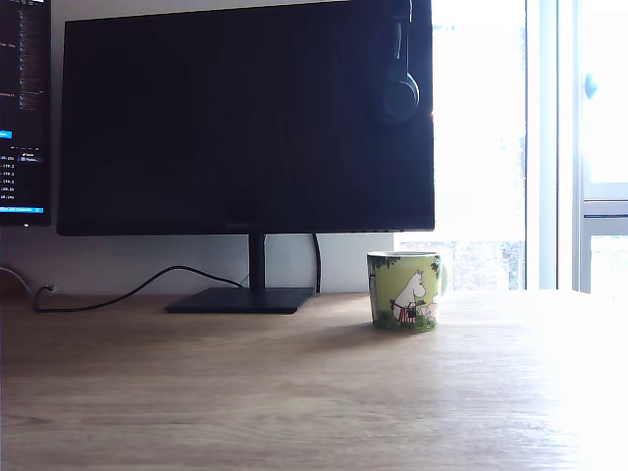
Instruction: Pick up the coffee capsules from the table one by one and drop them inside the nearest coffee cup
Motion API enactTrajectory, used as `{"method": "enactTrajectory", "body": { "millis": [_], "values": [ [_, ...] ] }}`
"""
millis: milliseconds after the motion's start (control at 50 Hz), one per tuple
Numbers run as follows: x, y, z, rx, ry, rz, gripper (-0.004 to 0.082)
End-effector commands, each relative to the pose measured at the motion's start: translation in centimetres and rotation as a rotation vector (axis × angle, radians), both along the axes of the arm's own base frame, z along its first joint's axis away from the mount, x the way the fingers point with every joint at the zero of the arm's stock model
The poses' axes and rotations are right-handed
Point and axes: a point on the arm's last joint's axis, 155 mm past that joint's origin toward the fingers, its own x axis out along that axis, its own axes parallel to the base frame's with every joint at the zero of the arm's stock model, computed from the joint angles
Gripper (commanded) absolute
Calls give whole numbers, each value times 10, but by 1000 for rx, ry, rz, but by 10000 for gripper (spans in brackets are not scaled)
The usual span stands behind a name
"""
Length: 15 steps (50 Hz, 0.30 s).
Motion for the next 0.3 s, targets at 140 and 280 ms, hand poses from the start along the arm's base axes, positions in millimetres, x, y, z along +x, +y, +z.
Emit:
{"method": "enactTrajectory", "body": {
  "millis": [140,280],
  "values": [
    [-19,10,-4,-10,-31,47,-19],
    [-25,11,1,-17,-51,55,-19]
  ]
}}
